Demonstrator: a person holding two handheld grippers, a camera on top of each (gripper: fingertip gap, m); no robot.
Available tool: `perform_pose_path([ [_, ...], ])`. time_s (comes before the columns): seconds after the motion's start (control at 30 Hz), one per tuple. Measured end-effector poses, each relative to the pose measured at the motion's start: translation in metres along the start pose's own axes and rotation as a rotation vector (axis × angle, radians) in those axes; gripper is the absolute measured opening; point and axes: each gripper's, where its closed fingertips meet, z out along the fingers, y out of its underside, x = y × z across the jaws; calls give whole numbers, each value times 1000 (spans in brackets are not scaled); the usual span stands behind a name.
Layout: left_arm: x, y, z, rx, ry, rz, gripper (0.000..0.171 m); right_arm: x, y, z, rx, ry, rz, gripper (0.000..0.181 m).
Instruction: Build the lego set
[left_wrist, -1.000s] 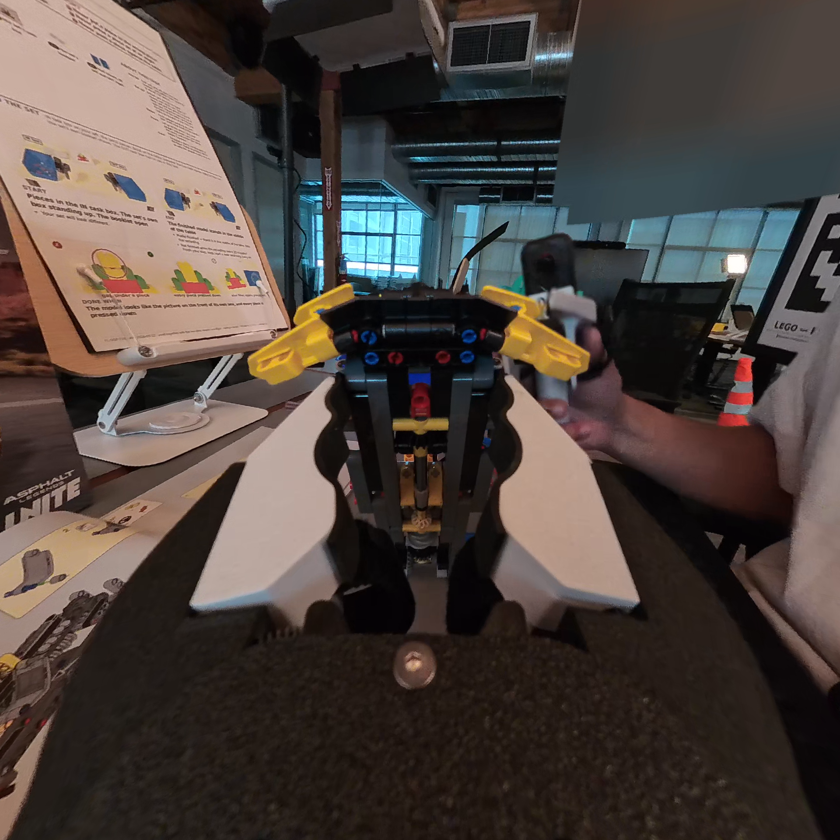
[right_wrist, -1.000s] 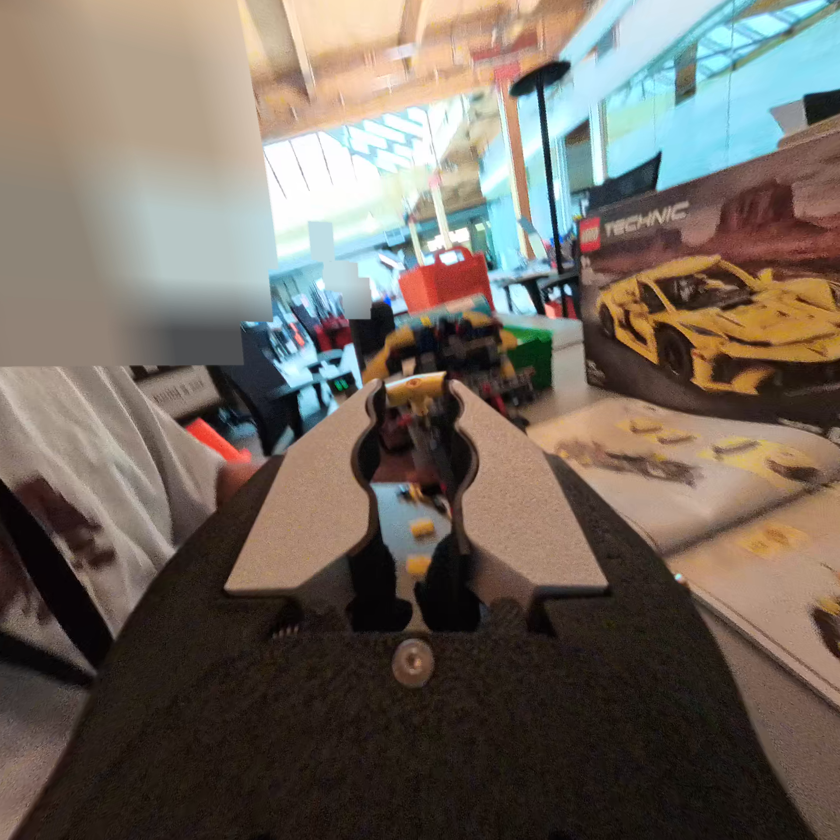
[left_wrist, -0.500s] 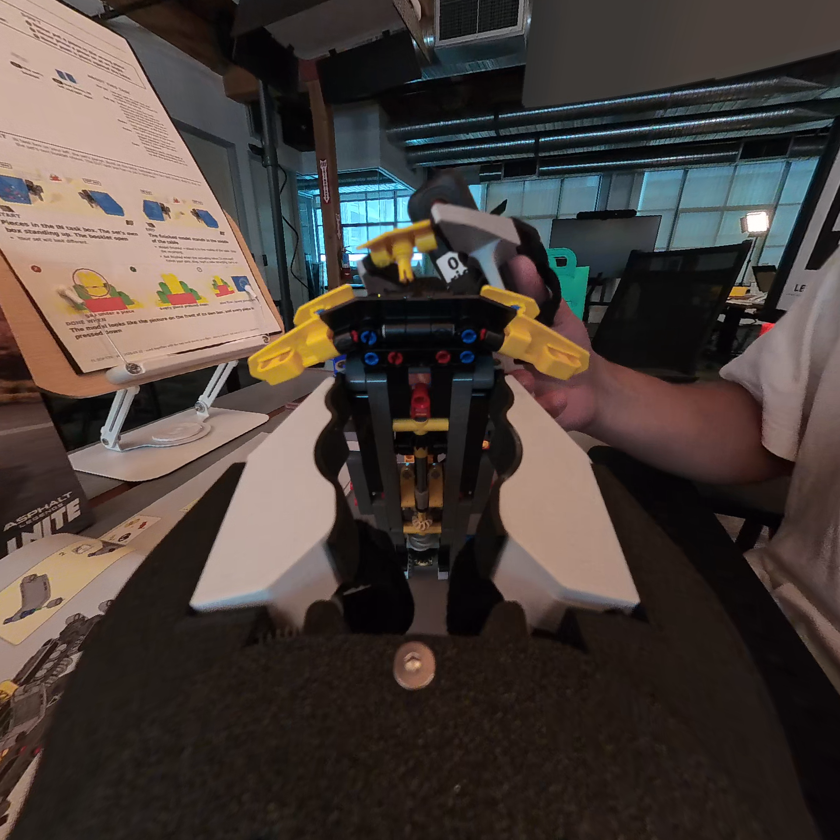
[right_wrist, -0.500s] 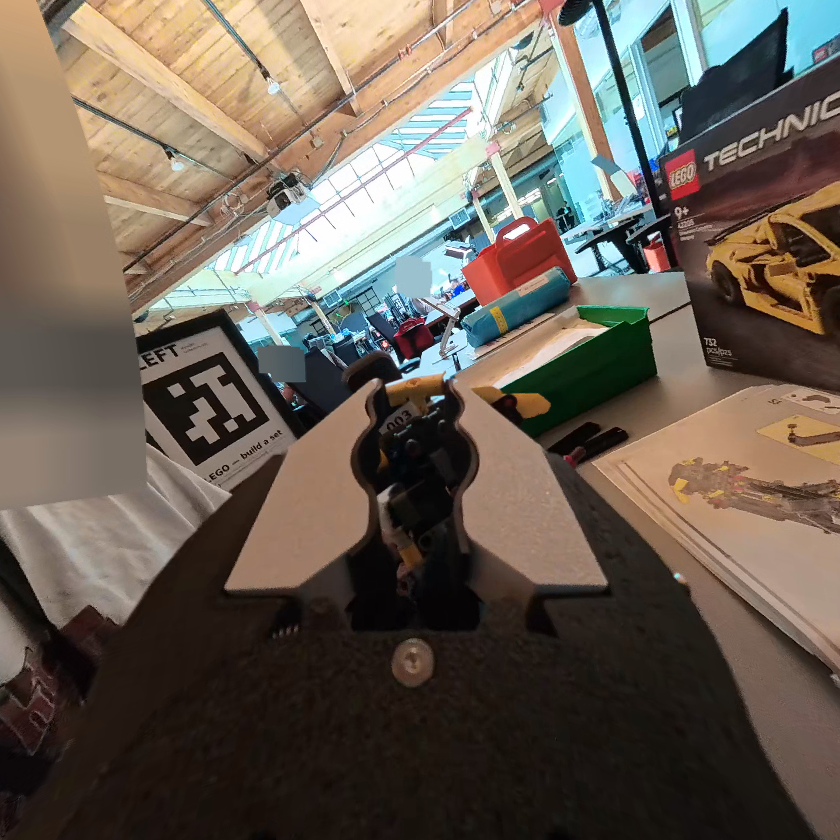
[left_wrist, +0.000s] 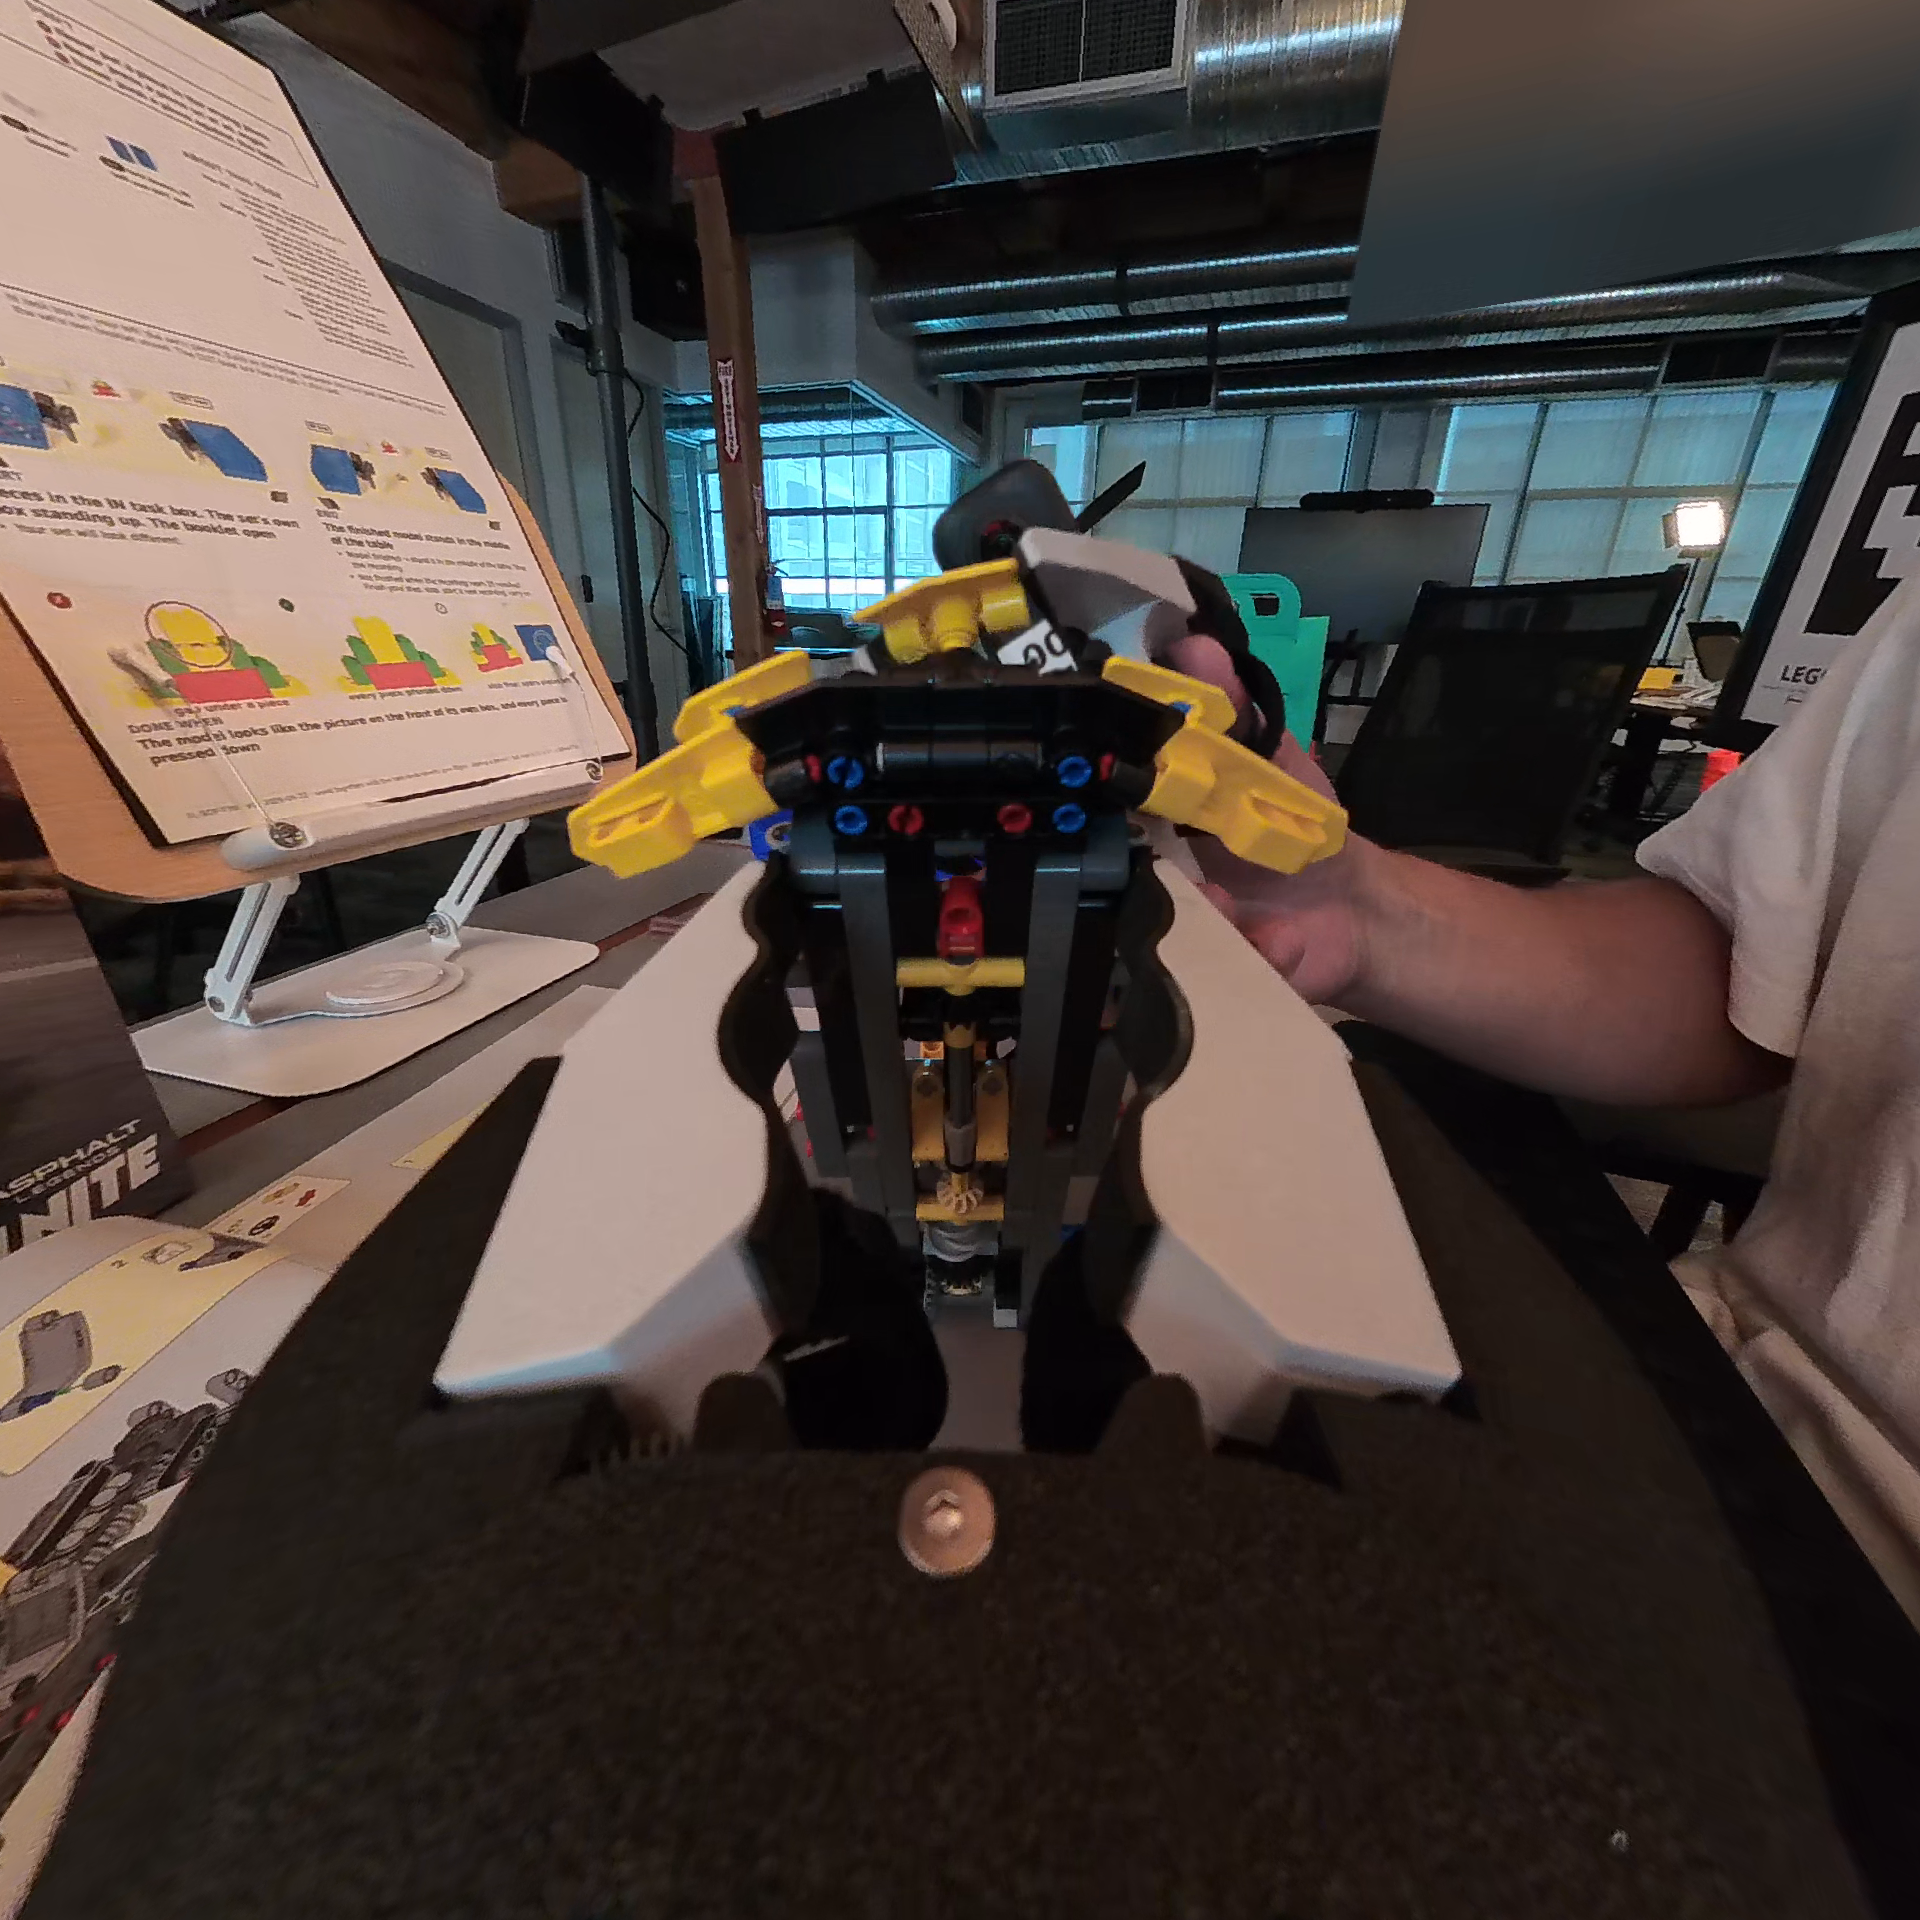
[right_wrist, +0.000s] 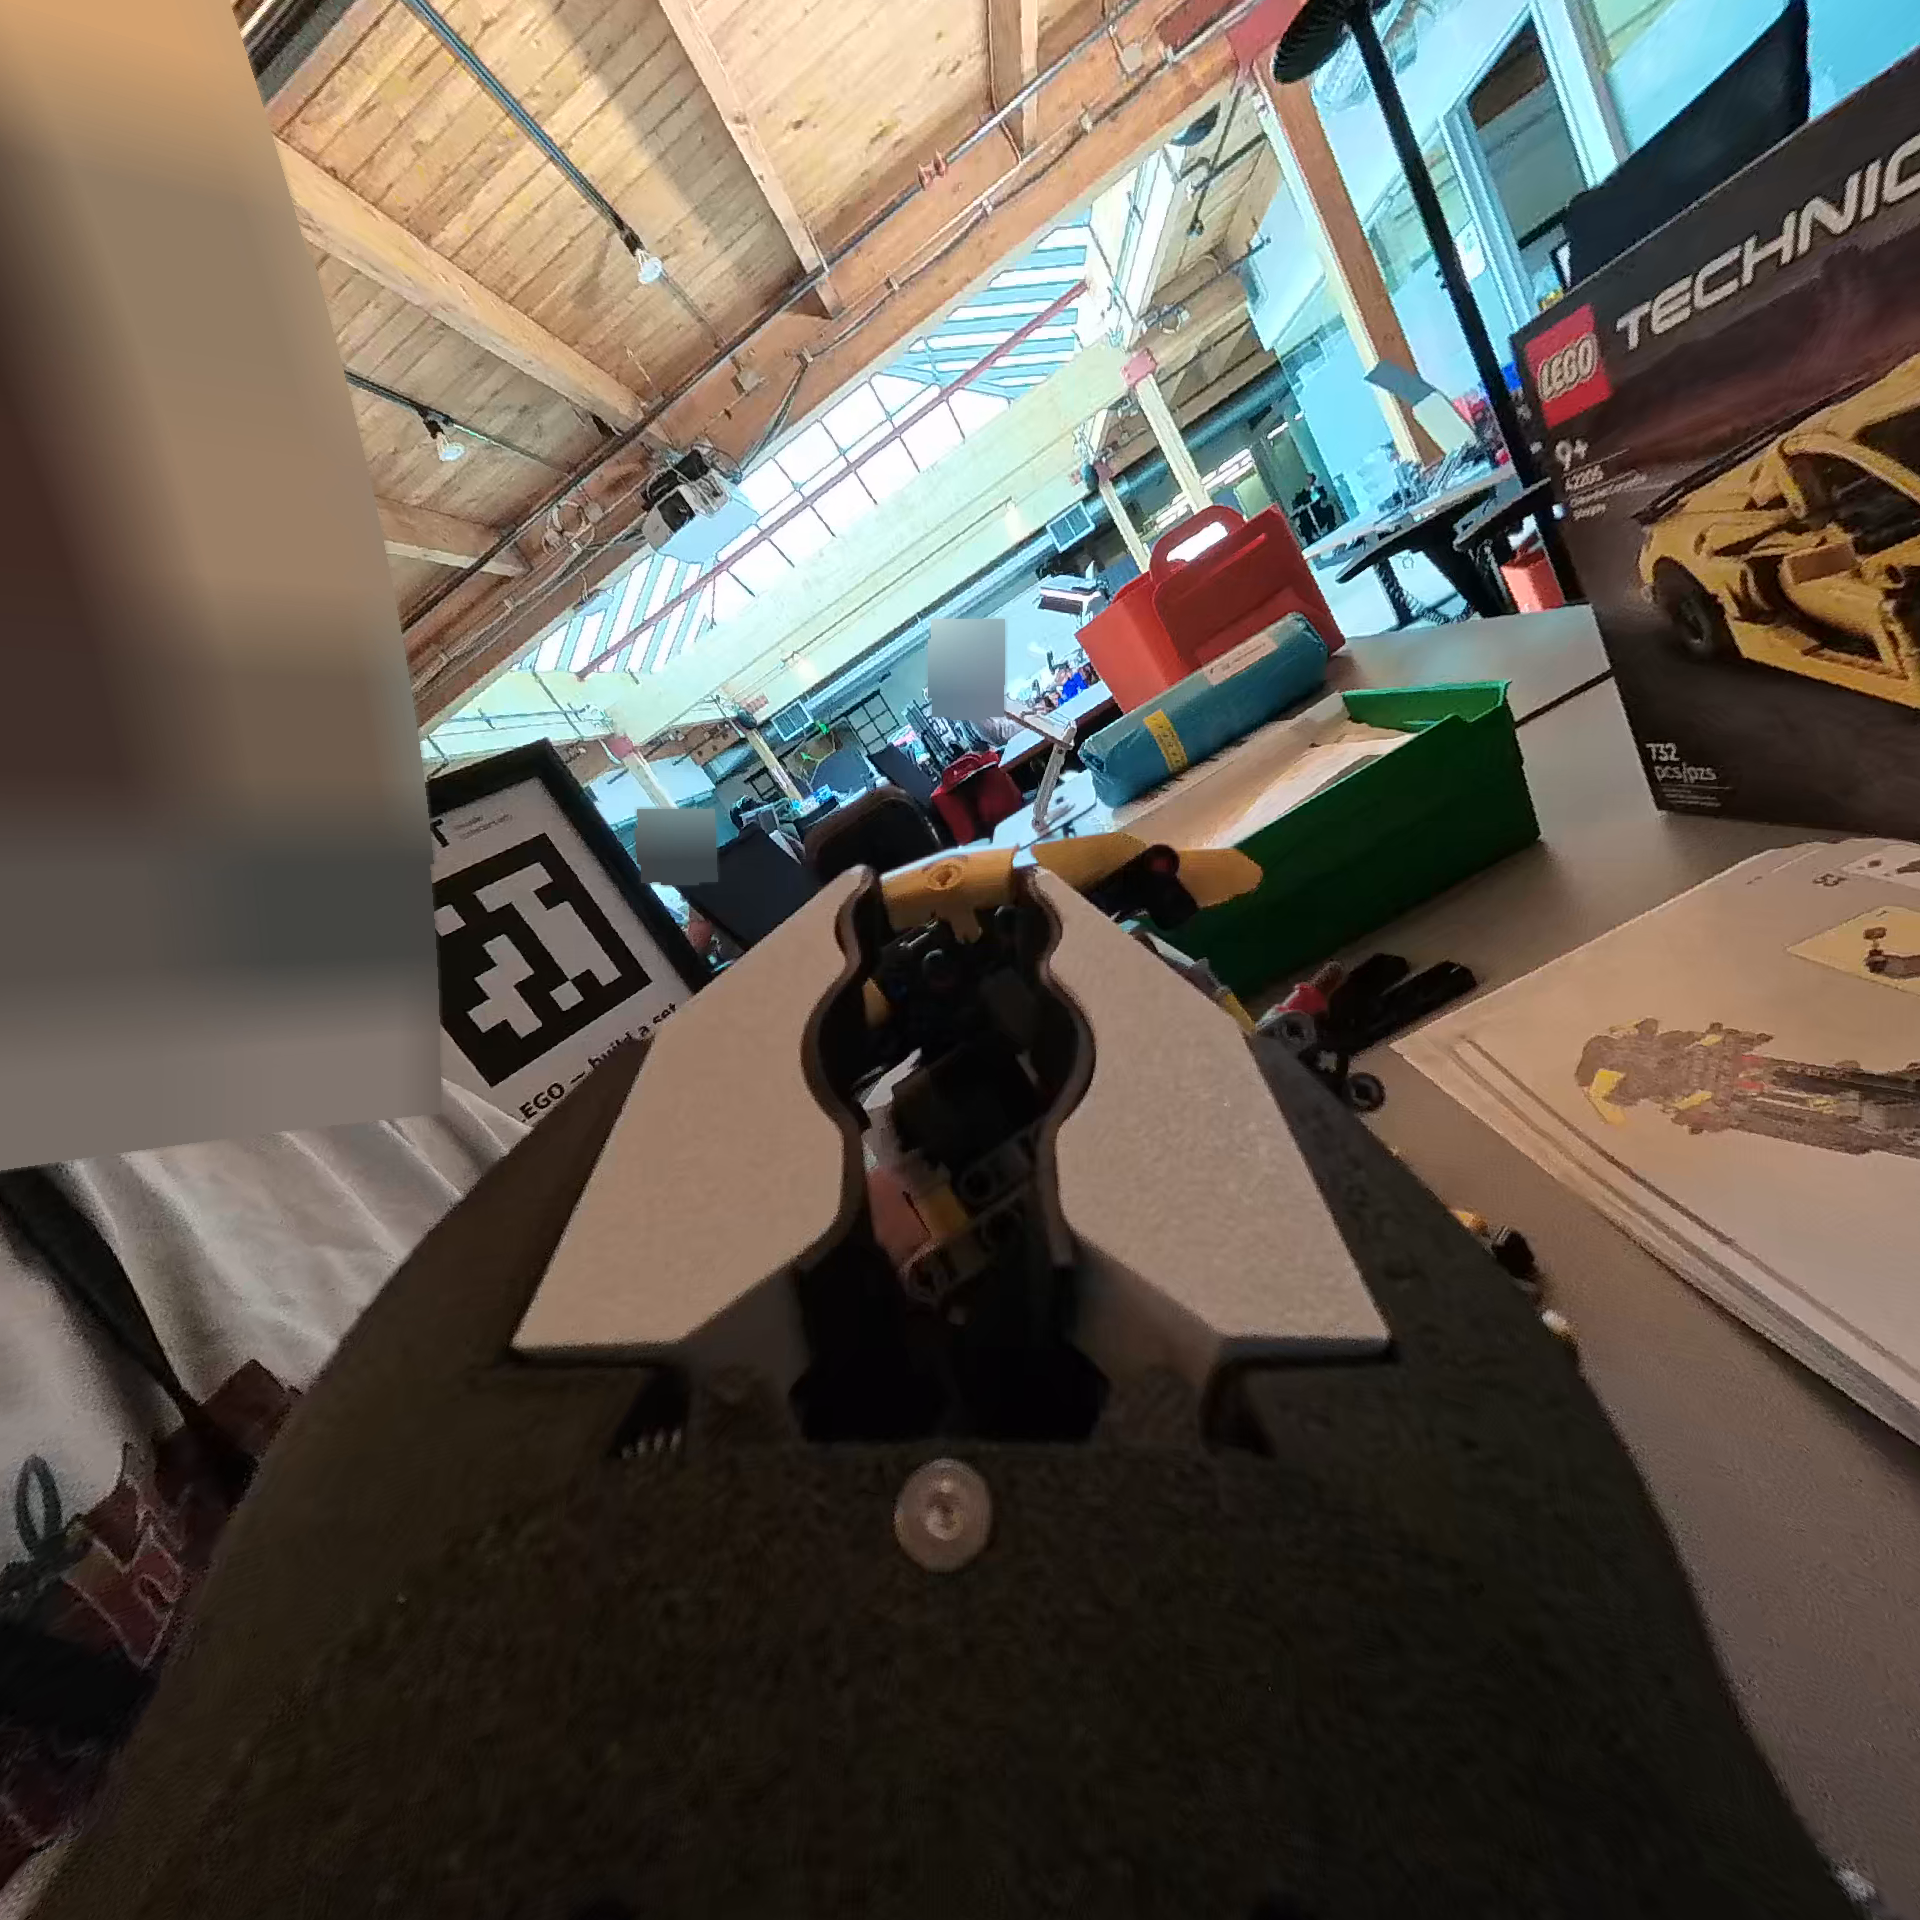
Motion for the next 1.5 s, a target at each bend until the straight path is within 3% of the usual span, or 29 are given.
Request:
perform_pose_path([
  [0.27,-2,-1,-1,12,1,-12,59,-2,-5,3,67,-16,23,24],
  [0.83,-1,0,-2,-5,7,-12,58,0,3,2,-17,107,-71,24],
  [0.97,0,1,-1,-3,13,-8,58,0,5,-1,-106,128,-210,24],
  [1.27,6,2,0,-17,40,7,58,-5,11,-5,-358,15,-439,24],
  [1.5,13,3,0,-31,76,27,58,-12,15,-6,-579,-113,-376,24],
])
